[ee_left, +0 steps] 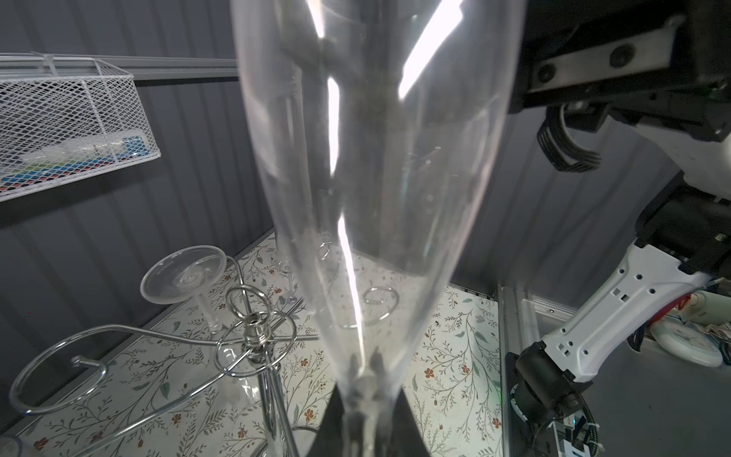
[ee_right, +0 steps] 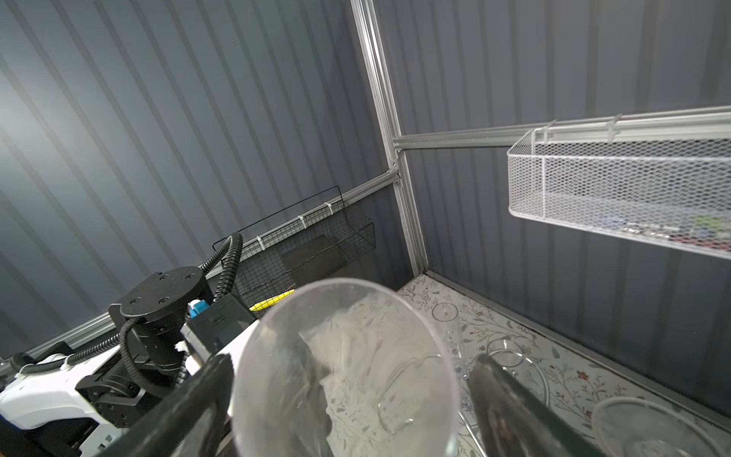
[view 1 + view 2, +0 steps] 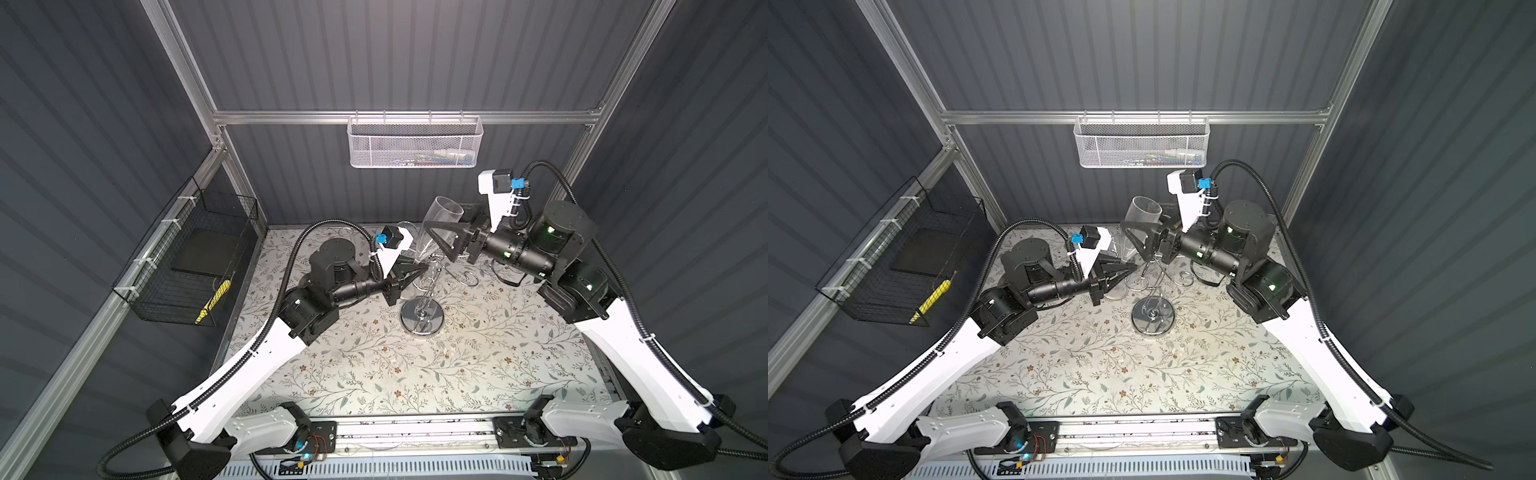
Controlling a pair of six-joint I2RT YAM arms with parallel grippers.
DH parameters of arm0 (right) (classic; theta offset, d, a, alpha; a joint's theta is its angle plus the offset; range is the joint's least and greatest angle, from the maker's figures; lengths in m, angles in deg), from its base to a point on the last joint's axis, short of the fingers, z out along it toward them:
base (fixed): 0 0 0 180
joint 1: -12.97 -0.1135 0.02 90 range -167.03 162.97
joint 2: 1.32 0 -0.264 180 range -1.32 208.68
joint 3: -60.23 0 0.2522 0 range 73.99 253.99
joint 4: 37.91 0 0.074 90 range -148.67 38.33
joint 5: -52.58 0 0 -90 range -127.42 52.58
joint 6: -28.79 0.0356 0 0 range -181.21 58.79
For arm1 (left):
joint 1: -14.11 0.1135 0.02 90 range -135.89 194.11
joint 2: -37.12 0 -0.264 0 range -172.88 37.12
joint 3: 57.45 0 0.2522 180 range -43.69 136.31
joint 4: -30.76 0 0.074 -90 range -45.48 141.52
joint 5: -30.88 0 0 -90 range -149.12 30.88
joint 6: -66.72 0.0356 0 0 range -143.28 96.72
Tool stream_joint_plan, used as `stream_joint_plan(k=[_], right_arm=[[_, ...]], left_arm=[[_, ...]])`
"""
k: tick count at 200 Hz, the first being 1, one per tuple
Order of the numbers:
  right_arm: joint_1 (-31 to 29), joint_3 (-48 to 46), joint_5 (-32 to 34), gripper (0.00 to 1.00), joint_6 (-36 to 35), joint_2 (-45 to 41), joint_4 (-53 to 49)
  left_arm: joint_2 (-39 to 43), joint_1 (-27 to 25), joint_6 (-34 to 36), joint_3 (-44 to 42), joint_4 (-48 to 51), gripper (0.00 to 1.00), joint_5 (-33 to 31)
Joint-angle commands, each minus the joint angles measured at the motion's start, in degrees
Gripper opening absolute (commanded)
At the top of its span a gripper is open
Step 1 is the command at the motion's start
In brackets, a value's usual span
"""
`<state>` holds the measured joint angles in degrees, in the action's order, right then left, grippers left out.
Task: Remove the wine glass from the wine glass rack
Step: 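Close the right gripper on the flute bowl above the left gripper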
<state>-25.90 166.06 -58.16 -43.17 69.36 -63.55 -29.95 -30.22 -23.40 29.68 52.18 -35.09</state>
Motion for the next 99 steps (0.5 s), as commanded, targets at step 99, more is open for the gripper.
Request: stream_joint_plan(k=[99], right_arm=[[0.57, -0.41, -4.16, 0.61, 3.74, -1.74, 4.05]], left_arm=[[-1.27, -2.44, 1.86, 3.89, -4.23, 0.00, 0.94]])
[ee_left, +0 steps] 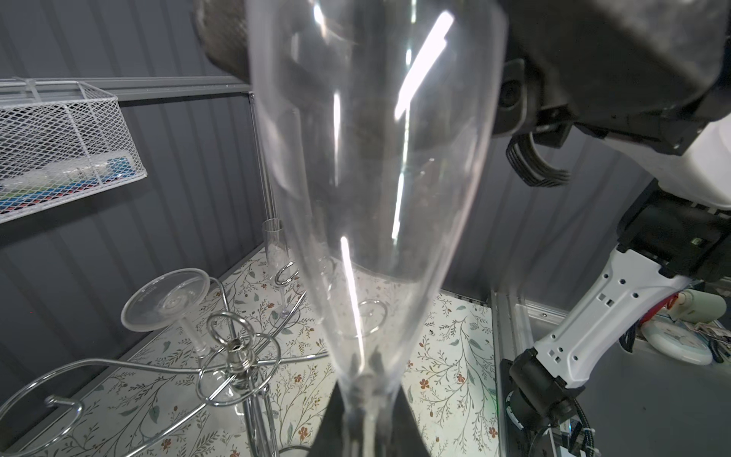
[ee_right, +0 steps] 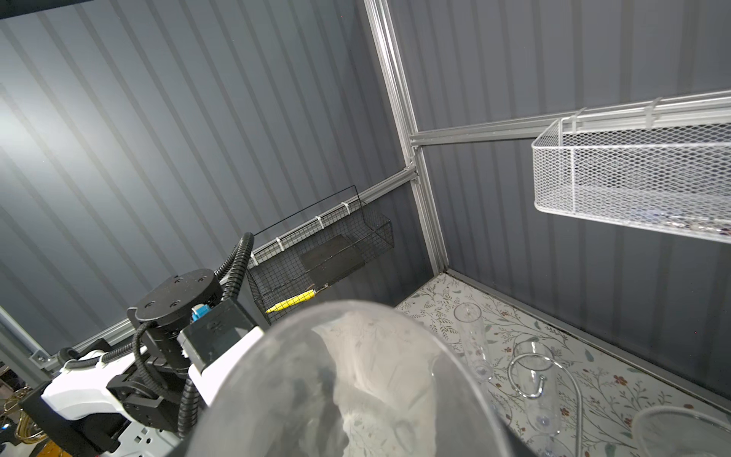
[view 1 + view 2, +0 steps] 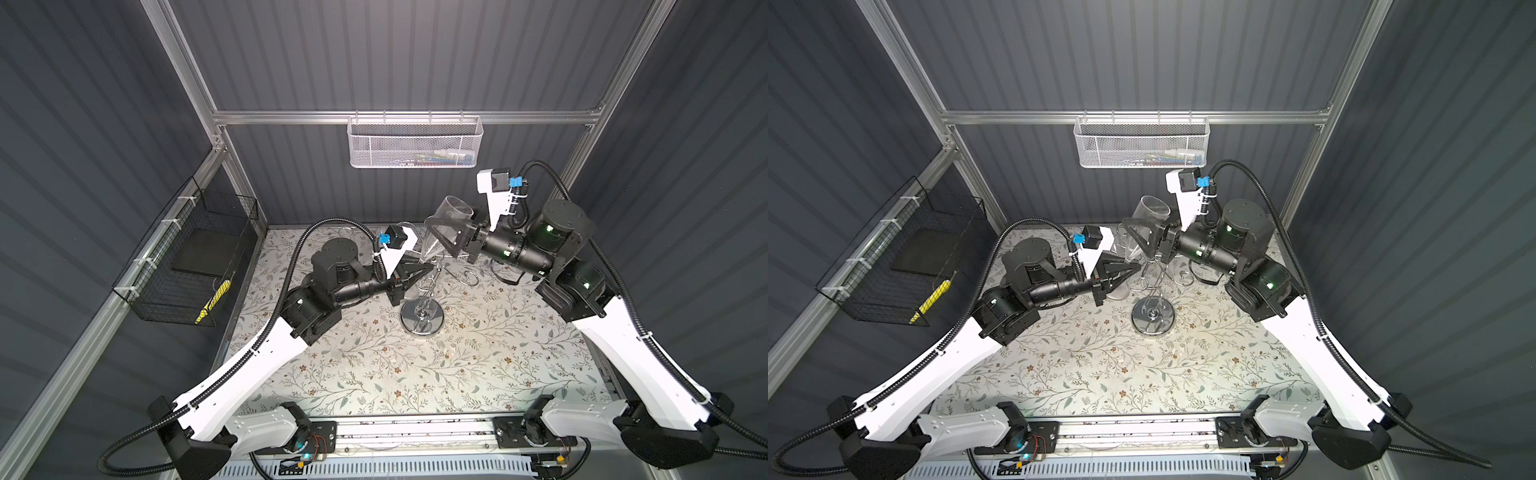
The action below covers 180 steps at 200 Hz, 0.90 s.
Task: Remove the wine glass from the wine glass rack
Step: 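Close the right gripper on the flute bowl above the left gripper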
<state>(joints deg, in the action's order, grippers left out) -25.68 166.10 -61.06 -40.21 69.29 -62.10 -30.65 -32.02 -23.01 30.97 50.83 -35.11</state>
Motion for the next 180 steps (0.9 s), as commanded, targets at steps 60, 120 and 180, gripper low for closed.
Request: stream_joint_plan(k=[60, 120, 180], right_arm=[[0.58, -2.20, -0.55, 0.49, 0.46, -3.00, 3.76], [0.67, -3.70, 0.13, 0.46, -0.33, -4.38, 5.12], [0.77, -4.23, 0.22, 0.46, -0.95, -5.11, 5.70]], left_arm=[[-1.26, -1.34, 1.74, 2.95, -3.24, 0.00, 1.02], [-1.10, -1.46, 1.62, 2.76, -3.48, 0.05, 0.69], [-0.41, -1.47, 1.41, 1.87, -3.94, 0.36, 0.53]])
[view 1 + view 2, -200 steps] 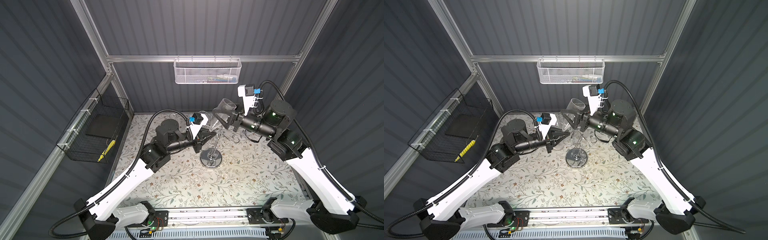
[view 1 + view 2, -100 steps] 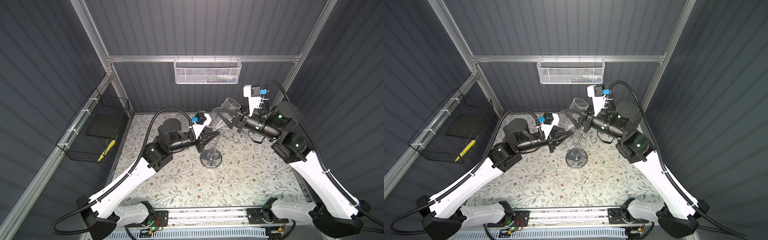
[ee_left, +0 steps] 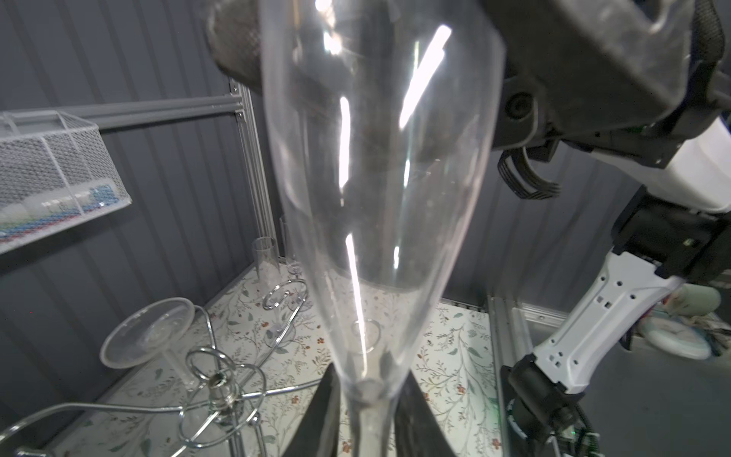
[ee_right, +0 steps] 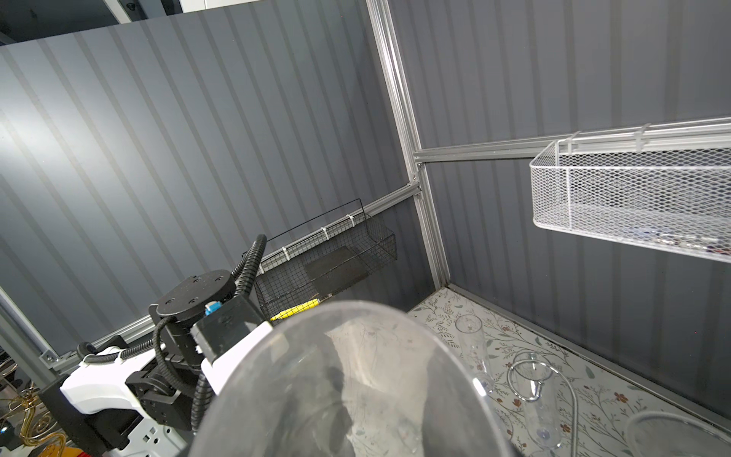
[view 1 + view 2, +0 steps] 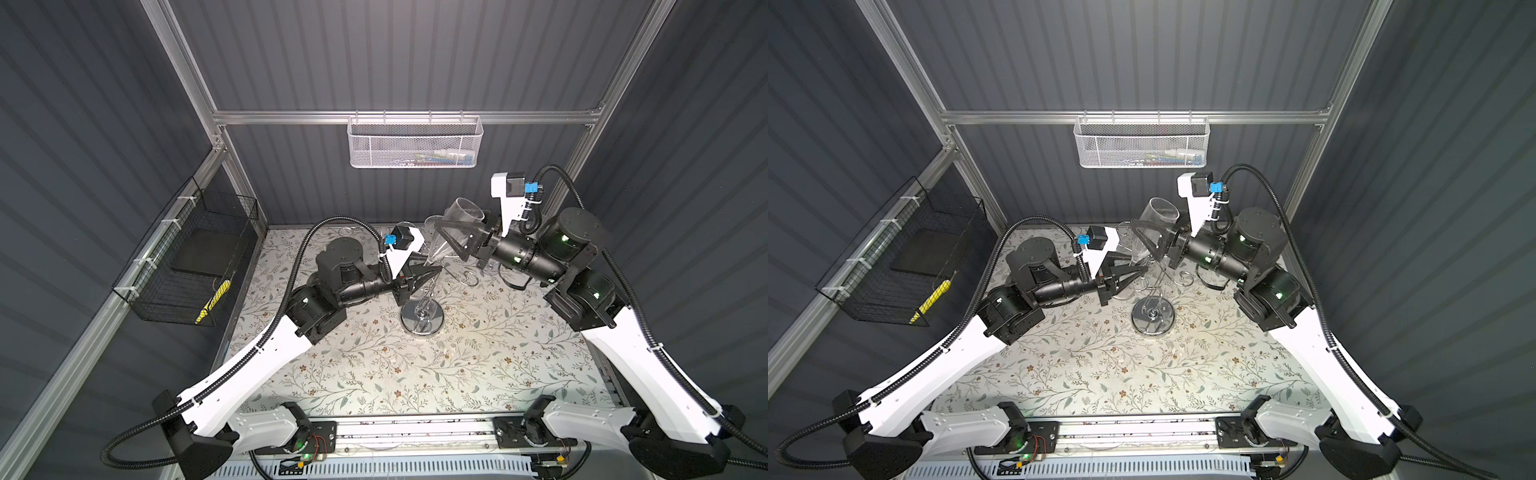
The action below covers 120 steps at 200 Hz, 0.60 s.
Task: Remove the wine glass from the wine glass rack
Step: 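Close the right gripper on the flute bowl above the left gripper, then open the left gripper and draw it back while the right gripper carries the flute down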
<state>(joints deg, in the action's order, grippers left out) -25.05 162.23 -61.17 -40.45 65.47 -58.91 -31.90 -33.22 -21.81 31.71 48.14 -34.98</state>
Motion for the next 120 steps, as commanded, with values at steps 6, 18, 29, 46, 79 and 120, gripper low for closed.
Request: stream_joint_plan(k=[6, 18, 29, 46, 79, 120], right_arm=[[0.20, -0.44, 0.34, 0.45, -0.71, -1.34, 2.58], [0.38, -0.44, 0.44, 0.45, -0.75, -1.35, 2.76], [0.49, -0.45, 0.30, 0.45, -0.80, -1.47, 3.03], [0.65, -0.42, 0.07, 0.45, -0.80, -1.43, 3.21], [0.90, -0.36, 0.04, 0.45, -0.98, -1.72, 3.56], [1.96, 2.03, 0.06, 0.45, -2.75, -2.28, 1.93]], left_arm=[[0.95, -0.30, 0.26, 0.93, -1.24, 0.39, 0.30], [1.10, -0.30, 0.25, 0.88, -1.29, 0.42, 0.01], [1.33, -0.31, 0.26, 0.79, -1.24, 0.44, -0.10], [1.43, -0.24, 0.15, 0.70, -1.42, 0.47, -0.12], [1.78, -0.24, 0.11, 0.72, -1.46, 0.57, -0.28], [4.63, -0.30, -0.33, 0.16, -1.42, 0.69, -1.38]])
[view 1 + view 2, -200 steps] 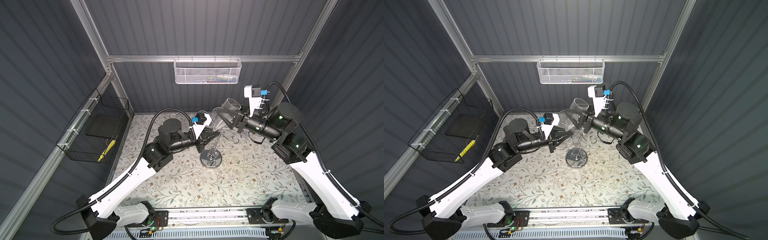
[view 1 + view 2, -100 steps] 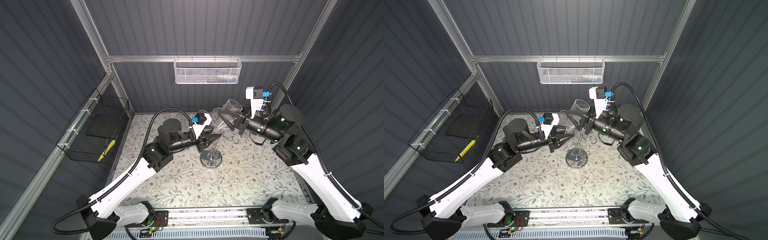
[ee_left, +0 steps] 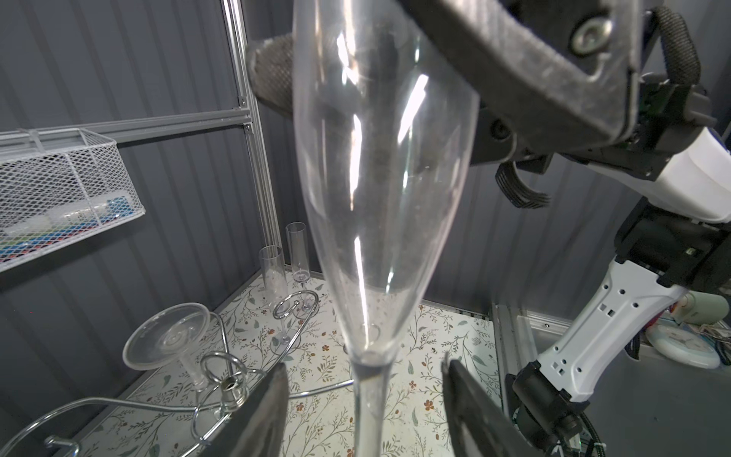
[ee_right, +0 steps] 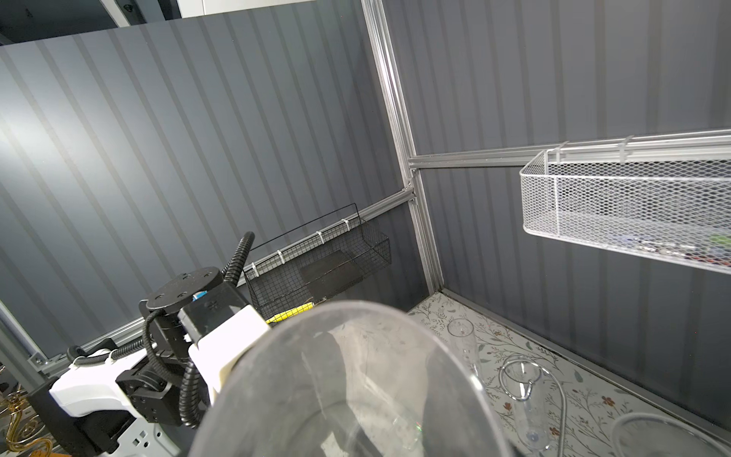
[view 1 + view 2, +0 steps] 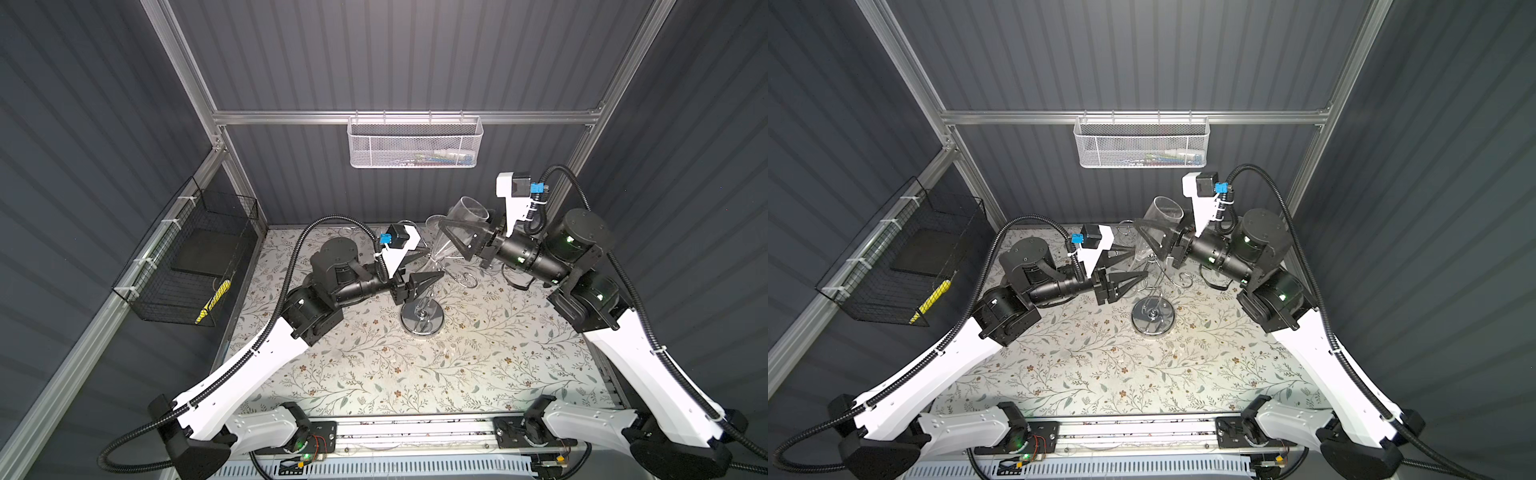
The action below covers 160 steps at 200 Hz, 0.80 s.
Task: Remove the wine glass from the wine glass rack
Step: 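Open the left gripper and draw it back while the right gripper carries the flute down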
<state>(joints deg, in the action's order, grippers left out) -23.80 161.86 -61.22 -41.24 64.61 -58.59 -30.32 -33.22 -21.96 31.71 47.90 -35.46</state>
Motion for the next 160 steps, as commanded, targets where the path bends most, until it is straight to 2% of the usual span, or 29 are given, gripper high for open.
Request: stream_joint_plan(k=[1, 41, 58, 72, 123, 160], right_arm=[[0.77, 2.44, 0.12, 0.44, -2.04, -1.43, 1.49], [2.54, 5.60, 2.43, 0.45, -6.85, -4.28, -3.37], [3.32, 6.55, 3.93, 0.44, -9.93, -5.42, -5.81], [3.71, 6.77, 8.56, 0.44, -12.54, -6.43, -7.66], [5.81, 5.81, 17.74, 0.44, -20.55, -9.45, -11.80], [7.96, 4.28, 23.79, 0.44, -25.31, -10.12, -11.59]], left_arm=[[3.17, -0.30, -0.18, 0.13, -1.18, 0.69, -0.99], [8.27, -0.26, 0.16, -1.65, -0.03, 0.74, -4.37], [10.53, -0.22, 0.42, -2.59, 0.70, 0.75, -8.38], [12.38, -0.28, 0.66, -3.50, 1.46, 0.75, -10.69], [18.73, -0.30, 0.88, -7.62, 2.50, 0.76, -19.59], [20.93, -0.27, 1.15, -8.85, 3.97, 0.77, -23.61]])
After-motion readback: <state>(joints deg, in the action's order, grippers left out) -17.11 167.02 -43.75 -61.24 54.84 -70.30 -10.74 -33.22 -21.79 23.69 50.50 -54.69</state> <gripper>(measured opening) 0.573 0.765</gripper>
